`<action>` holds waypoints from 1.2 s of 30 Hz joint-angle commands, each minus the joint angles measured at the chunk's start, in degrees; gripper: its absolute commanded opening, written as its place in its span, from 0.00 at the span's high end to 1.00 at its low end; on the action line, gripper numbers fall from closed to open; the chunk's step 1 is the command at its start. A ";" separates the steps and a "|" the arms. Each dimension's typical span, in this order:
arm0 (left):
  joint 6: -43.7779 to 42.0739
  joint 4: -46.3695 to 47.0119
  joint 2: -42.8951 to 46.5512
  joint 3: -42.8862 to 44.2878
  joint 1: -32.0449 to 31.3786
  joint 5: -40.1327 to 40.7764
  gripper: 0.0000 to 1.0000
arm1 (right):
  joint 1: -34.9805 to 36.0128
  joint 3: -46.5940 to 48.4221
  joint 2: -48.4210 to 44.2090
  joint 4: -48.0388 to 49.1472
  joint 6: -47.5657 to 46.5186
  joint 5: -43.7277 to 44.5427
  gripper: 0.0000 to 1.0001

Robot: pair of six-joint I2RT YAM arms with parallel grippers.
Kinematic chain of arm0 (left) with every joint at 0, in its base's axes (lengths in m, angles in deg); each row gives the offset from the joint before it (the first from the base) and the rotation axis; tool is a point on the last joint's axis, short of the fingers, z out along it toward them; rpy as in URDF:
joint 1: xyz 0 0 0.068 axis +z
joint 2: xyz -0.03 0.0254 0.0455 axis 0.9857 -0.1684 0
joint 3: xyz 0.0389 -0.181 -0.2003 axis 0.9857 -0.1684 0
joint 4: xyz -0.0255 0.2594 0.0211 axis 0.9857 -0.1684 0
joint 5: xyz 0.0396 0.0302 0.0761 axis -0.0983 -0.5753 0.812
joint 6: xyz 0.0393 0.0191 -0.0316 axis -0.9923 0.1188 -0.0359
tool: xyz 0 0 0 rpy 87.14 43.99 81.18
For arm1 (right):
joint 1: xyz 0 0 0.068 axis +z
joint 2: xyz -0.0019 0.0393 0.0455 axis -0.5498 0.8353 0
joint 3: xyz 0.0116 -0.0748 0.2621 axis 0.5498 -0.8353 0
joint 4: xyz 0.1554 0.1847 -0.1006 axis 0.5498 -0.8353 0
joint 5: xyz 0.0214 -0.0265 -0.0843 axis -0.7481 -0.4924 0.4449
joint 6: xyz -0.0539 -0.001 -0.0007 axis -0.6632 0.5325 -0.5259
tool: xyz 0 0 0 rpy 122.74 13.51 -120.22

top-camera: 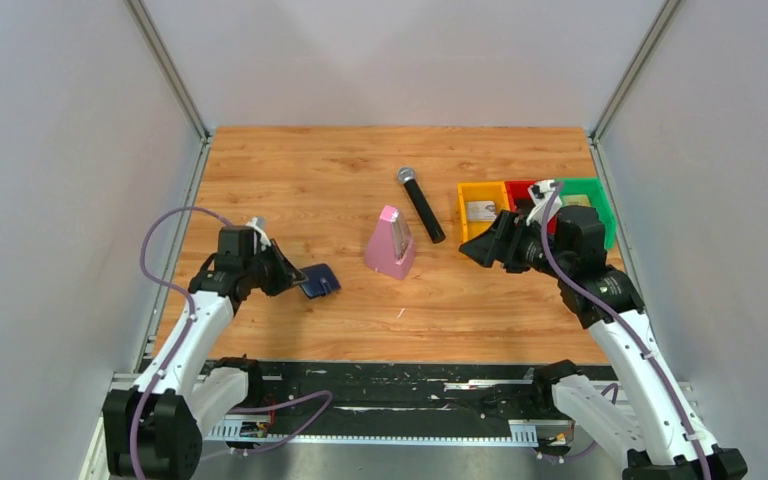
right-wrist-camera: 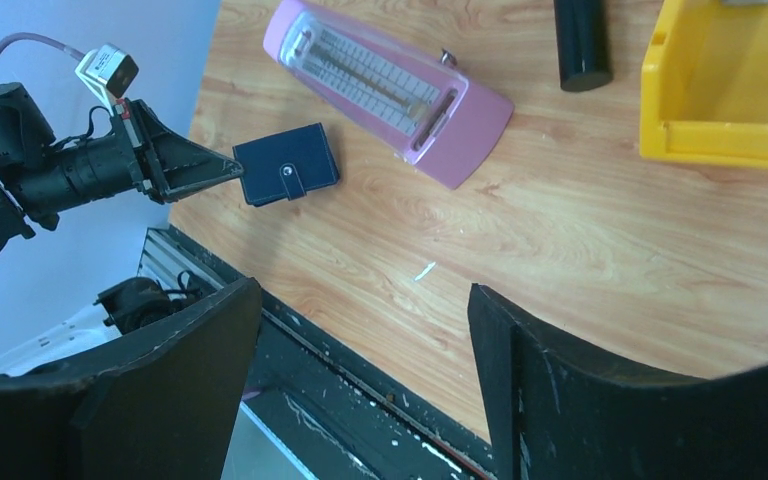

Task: Take the credit cards out of the card holder
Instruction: Move the card holder to the center of the board.

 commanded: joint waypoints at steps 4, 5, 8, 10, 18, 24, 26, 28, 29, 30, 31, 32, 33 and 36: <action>1.05 2.79 1.72 -5.91 -4.86 -5.32 1.00 | 9.06 -0.64 2.34 -0.11 3.43 2.99 0.30; 1.23 4.05 0.70 -6.37 -6.32 -5.90 1.00 | 11.57 -0.79 2.84 0.42 4.16 4.77 0.32; 1.00 5.04 -0.84 -6.35 -8.30 -7.53 1.00 | 18.97 -2.71 4.39 3.60 6.96 9.14 0.37; 0.95 5.94 -1.01 -6.85 -8.70 -7.90 1.00 | 23.24 -4.30 6.34 6.05 9.20 11.48 0.42; 1.94 9.63 -0.34 -12.01 -9.19 -11.13 0.75 | 37.96 -4.57 18.64 14.79 12.04 20.57 0.52; 2.82 8.96 3.17 -14.08 -9.52 -10.16 0.52 | 40.83 -0.22 28.61 12.93 23.57 29.63 0.54; 2.90 9.28 3.91 -14.77 -10.01 -9.19 0.51 | 41.55 0.53 30.07 13.31 23.71 30.21 0.53; 3.80 10.96 3.50 -15.89 -10.57 -9.17 0.51 | 41.63 1.08 30.73 13.36 23.58 30.78 0.53; 4.20 11.69 3.19 -16.23 -10.82 -9.69 0.52 | 41.60 1.34 30.78 13.39 23.29 31.06 0.53; 5.05 12.89 2.56 -16.83 -11.46 -10.19 0.52 | 41.56 1.53 30.73 13.40 23.00 31.45 0.54; 5.52 13.53 2.28 -17.10 -11.84 -10.76 0.52 | 41.57 1.74 30.63 13.22 22.80 31.82 0.54; 6.52 14.51 2.05 -17.71 -12.86 -10.94 0.53 | 41.58 1.93 30.50 12.77 22.84 32.28 0.54; 7.98 15.00 2.07 -18.06 -14.10 -11.04 0.53 | 41.59 2.09 30.33 12.47 22.93 32.75 0.55; 12.00 18.84 3.81 -20.10 -17.38 -10.32 0.54 | 41.57 2.93 30.73 12.33 24.50 33.75 0.59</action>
